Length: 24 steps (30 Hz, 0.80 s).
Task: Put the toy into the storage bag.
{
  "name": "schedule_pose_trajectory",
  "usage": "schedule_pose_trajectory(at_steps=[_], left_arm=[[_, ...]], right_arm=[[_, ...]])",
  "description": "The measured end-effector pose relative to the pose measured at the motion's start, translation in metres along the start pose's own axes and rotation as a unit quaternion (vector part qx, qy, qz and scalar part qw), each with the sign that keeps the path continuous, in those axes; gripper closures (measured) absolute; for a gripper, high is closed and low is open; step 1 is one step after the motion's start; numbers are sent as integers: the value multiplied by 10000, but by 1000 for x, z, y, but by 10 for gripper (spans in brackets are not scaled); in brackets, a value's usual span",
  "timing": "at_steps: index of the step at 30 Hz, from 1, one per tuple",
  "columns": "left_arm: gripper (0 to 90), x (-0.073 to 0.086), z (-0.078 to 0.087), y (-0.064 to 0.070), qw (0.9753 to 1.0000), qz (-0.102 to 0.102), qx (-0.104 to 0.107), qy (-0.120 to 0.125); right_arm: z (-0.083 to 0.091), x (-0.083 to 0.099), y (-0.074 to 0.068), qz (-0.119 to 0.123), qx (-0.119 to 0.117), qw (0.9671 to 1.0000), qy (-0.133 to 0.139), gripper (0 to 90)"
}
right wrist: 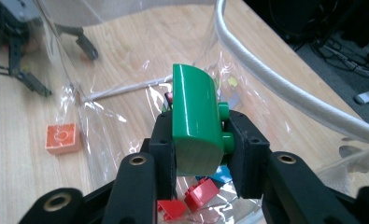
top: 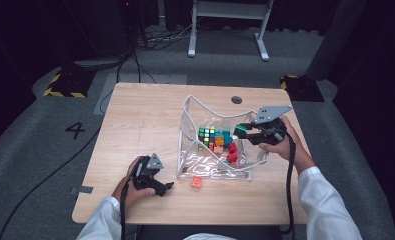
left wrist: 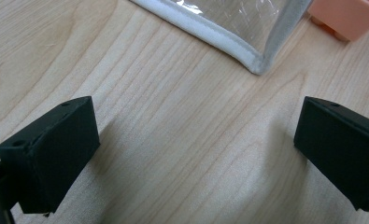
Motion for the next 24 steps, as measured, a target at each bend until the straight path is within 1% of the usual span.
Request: schedule_pose_trajectory(at_steps=[3,5,6,8,9,10,11,13,16,17,20,22,23,24], left_arm=[[1,0,0,0,10000,1,0,1],[1,0,0,0,10000,0,-1,1],[1,0,0,0,10000,-1,0,1],[1,0,0,0,10000,1,1,0],[1,0,0,0,10000,-1,0,0],[1,0,0,0,10000,1,0,1],[1,0,0,0,10000,-1,0,0],[1,0,0,0,10000,1,0,1],[1,0,0,0,10000,2,0,2],[1,0,0,0,10000,0,0,1],[1,0,0,0,10000,0,-1,0],[1,0,0,0,10000,2,-1,2],[1,0,0,0,10000,1,-11,1],[1,0,0,0,10000,3,-1,1]], right_arm=[[-2,-2,1,-29,-2,9999,-138,664],[-6,-2,3,-25,-51,9993,-375,664],[-7,-1,4,0,-39,9987,-517,664],[-10,1,5,-65,-53,9972,-745,663],[-11,3,7,-127,3,9953,-958,663],[-12,4,9,-145,6,9940,-1080,664],[-13,5,11,-109,3,9929,-1184,663],[-15,9,14,-156,43,9893,-1448,664],[-20,14,16,-239,0,9850,-1710,663],[-20,17,16,-234,-10,9812,-1915,663],[-20,22,15,-233,-41,9764,-2147,663],[-19,24,15,-282,-80,9747,-2216,663],[-18,26,15,-228,-99,9731,-2291,663],[-16,27,14,-271,-81,9708,-2381,662]])
Point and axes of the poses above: each handheld gripper's, and its own axes: z roughly backward along the jaws, x roughly out of its underside, y roughly to its right, the point moved 6 cm from there along -z, roughly forward along the jaws, and after that the axes turned 12 degrees about -x, right-handed, at the moved point
